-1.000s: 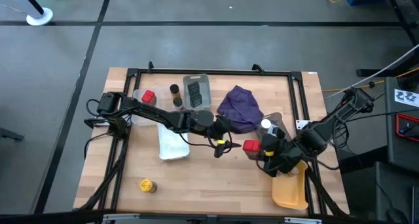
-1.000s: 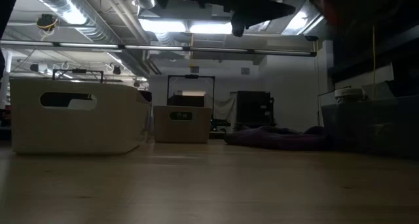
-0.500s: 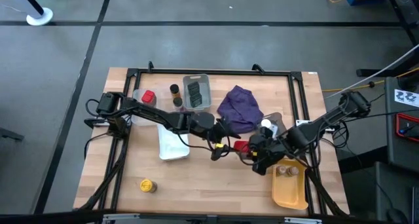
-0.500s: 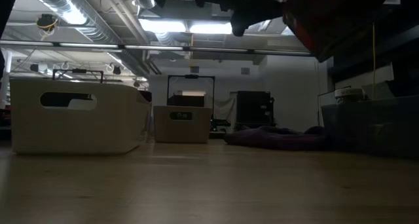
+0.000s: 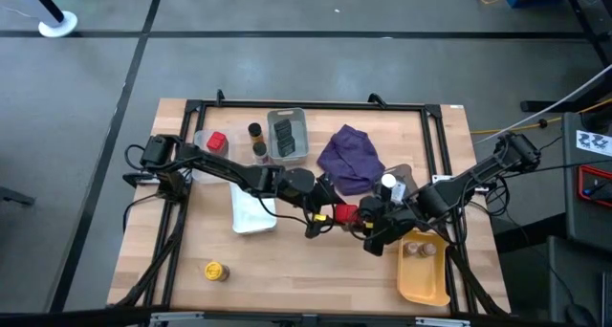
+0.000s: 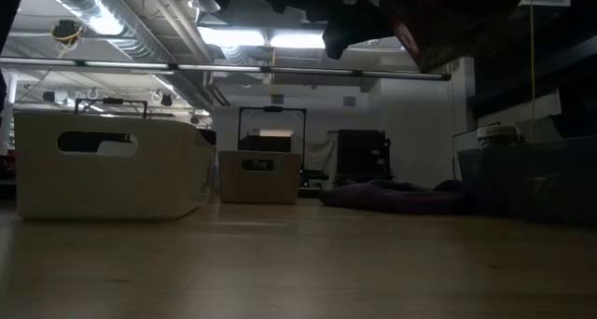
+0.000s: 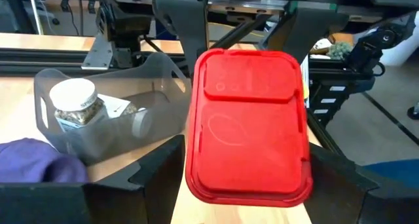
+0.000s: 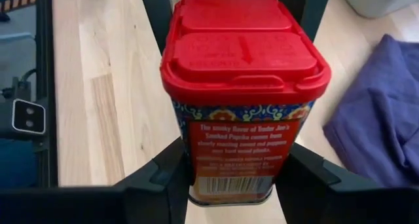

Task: Sort spices by type
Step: Put the red seasoning can into the transparent bin

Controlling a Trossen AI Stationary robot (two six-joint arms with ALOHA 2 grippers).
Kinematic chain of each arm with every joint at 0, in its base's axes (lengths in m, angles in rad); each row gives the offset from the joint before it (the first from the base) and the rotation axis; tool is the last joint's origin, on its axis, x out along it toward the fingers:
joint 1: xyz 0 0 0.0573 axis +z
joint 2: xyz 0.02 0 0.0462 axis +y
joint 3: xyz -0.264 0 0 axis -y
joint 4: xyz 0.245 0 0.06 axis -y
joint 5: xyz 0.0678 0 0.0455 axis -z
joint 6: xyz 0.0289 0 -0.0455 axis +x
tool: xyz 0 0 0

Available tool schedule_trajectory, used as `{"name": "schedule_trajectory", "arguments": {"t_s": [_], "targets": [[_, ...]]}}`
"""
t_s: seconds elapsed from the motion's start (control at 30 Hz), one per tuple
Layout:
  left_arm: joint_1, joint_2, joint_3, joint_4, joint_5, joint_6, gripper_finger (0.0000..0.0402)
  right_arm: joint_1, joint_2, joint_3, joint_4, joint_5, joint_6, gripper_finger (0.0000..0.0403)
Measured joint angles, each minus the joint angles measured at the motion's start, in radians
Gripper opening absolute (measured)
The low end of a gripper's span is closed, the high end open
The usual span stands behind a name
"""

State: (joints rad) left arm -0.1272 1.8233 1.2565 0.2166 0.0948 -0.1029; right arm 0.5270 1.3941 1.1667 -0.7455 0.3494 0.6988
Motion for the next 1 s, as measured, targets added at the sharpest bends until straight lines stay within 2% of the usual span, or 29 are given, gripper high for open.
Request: {"name": "schedule_trajectory", "arguments": {"t_s": [0.27,0.43,0.73,0.83,1.0], "targets": [[0.000,0.000,0.000,0.001,0.003,0.000,0.0244,0.000,0.000,0.000,0.021,0.009,-0.023,0.0172],[0.000,0.000,0.000,-0.003,0.005,0.007,0.0196,0.000,0.000,0.000,0.028,0.014,-0.035,0.0175],[0.004,-0.011,0.000,-0.030,0.023,0.003,0.0194,0.001,-0.001,0.000,0.046,0.021,-0.045,0.0264],[0.011,-0.056,0.000,-0.097,-0.023,-0.006,0.0194,0.000,-0.002,0.007,0.036,0.030,-0.054,0.0281],[0.045,-0.182,0.000,-0.306,-0.131,-0.015,0.0194,0.004,-0.023,0.061,-0.069,0.019,-0.057,0.0290]]}}
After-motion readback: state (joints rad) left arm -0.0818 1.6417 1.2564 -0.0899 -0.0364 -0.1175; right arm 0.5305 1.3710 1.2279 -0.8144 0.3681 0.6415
